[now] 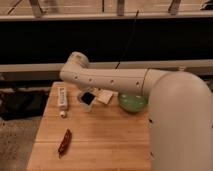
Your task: Place the eraser in the ceramic cup
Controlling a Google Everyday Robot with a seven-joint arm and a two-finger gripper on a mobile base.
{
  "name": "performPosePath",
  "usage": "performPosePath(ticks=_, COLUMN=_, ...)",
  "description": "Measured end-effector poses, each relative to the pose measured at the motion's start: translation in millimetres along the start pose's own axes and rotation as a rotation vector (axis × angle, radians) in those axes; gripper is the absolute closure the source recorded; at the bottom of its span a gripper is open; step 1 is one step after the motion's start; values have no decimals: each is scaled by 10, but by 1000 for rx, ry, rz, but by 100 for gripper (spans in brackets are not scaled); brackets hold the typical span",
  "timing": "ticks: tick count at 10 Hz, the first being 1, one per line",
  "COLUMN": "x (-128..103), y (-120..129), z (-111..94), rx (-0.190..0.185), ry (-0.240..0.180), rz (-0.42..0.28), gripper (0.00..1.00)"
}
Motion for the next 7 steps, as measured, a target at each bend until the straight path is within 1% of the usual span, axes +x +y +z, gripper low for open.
performPosePath(ticks=2, x=2, y=-2, z=2, rx=1, ry=2, rz=-1, gripper=81)
performPosePath(ticks=3, x=2, y=-6, z=4, rx=1, ry=4, rz=-1, gripper=76)
performPosePath(ticks=4, x=1, y=-10, z=5, rx=2, ry=5, rz=-2, gripper=74)
performPosePath(ticks=6, x=1, y=-16, z=8, rx=4, ry=9, rz=-4, gripper=74)
performPosePath(ticks=7, x=2, y=-19, z=10, rx=4, ry=11, rz=-4, gripper=70)
